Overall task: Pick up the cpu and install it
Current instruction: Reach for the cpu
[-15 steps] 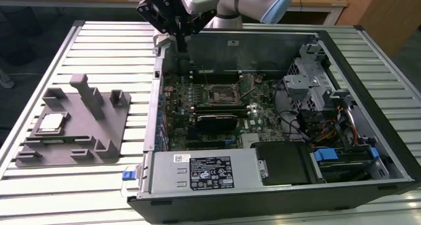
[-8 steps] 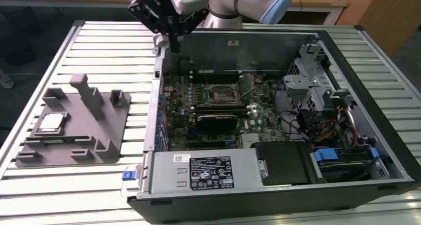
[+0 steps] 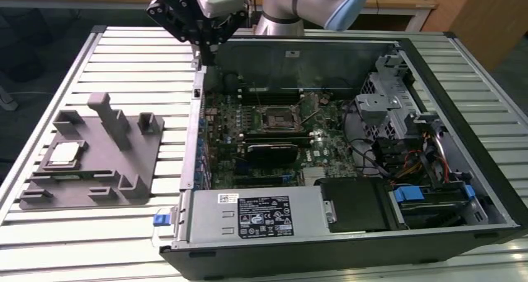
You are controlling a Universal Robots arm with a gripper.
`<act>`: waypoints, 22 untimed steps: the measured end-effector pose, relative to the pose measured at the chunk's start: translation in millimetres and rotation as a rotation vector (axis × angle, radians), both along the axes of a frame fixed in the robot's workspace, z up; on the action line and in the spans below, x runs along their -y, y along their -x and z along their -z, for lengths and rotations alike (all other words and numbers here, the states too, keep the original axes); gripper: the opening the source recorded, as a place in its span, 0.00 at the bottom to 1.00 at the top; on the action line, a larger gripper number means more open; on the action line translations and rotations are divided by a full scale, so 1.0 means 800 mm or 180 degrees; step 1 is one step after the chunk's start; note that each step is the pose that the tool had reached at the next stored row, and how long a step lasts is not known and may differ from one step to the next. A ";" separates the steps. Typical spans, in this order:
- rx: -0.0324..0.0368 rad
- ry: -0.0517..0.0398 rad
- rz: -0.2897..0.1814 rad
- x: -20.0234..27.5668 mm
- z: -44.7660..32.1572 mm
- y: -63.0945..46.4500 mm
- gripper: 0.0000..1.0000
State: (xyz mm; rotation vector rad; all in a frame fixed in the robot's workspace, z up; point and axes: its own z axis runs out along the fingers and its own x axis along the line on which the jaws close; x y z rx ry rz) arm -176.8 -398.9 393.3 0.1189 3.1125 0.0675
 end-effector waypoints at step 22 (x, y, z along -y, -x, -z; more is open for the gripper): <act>0.0000 0.0000 0.0010 0.0000 0.0018 0.071 0.11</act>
